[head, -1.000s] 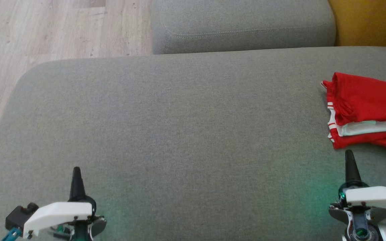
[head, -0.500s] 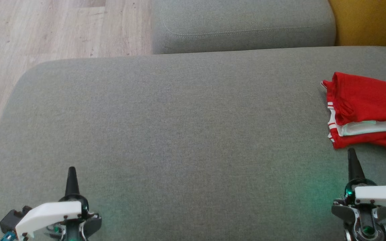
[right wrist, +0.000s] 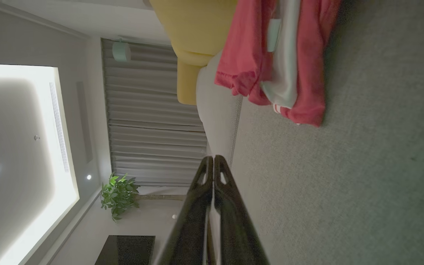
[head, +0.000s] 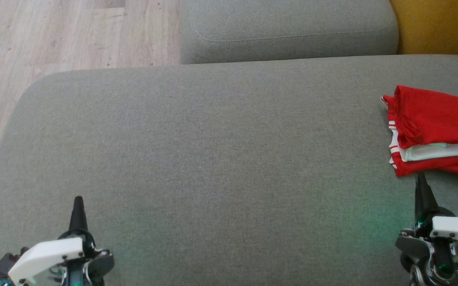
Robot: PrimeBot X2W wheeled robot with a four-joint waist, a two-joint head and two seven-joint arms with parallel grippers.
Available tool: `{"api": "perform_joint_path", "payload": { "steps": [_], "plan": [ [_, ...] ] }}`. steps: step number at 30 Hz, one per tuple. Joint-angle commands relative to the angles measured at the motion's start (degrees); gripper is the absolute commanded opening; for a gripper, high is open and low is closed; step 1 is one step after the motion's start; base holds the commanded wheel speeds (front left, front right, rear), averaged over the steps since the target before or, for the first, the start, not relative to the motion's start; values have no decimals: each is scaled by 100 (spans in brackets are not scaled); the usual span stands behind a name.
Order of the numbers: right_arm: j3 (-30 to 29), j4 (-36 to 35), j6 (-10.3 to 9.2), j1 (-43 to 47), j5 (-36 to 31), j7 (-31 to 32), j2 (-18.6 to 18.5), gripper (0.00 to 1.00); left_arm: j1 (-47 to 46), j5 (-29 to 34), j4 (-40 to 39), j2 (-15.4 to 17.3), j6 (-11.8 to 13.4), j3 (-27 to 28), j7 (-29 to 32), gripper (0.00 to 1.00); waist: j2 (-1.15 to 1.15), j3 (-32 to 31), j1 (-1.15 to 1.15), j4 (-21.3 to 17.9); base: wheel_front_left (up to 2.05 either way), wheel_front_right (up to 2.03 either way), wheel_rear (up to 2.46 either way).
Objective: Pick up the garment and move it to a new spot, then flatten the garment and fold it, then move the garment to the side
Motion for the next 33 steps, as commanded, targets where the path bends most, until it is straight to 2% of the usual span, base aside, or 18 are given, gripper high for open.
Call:
{"api": "perform_joint_path", "payload": {
  "steps": [1,11,33],
  "plan": [
    [74,-253,38,-293,227,82,-29,0,-300,-182,-233,34,-60,257,82,0,0,1,0,0,0,0,0],
    [23,-306,41,-316,854,242,-31,0,-307,-691,-293,37,-114,411,242,0,0,4,0,0,0,0,0],
    [23,-306,41,-316,854,242,-31,0,-307,-691,-294,37,-114,411,242,0,0,4,0,0,0,0,0]
  ]
}}
